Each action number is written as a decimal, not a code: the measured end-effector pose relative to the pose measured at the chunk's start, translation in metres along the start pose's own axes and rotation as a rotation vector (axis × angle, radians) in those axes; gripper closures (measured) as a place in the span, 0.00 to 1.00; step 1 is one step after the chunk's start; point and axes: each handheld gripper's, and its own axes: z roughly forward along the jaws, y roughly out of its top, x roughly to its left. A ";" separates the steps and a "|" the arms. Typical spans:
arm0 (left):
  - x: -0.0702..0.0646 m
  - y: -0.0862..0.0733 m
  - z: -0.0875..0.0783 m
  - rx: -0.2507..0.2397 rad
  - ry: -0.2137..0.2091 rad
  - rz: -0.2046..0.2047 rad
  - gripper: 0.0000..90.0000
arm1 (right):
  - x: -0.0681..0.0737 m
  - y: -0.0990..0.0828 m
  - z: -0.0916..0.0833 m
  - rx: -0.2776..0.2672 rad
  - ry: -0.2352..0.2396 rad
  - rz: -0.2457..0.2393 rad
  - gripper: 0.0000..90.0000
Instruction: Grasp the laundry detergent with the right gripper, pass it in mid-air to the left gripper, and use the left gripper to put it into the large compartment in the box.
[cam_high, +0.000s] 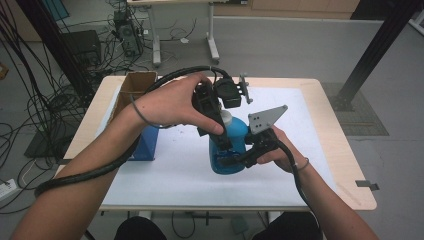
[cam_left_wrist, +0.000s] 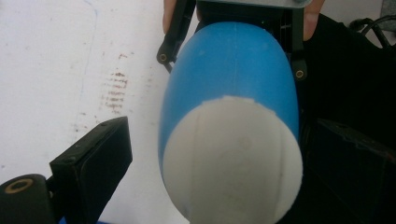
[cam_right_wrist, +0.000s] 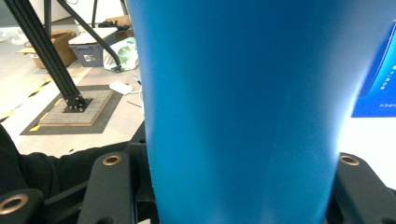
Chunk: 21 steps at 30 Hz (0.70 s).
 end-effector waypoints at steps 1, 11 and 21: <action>0.000 0.000 0.000 0.000 0.000 0.000 0.08 | 0.000 0.000 0.000 0.000 0.000 0.000 0.48; -0.002 0.000 0.000 0.000 -0.001 0.004 0.08 | 0.001 0.001 0.001 0.004 0.001 -0.006 0.48; -0.003 0.001 0.001 0.005 -0.001 0.009 0.11 | 0.002 0.004 0.000 0.003 0.002 -0.011 0.48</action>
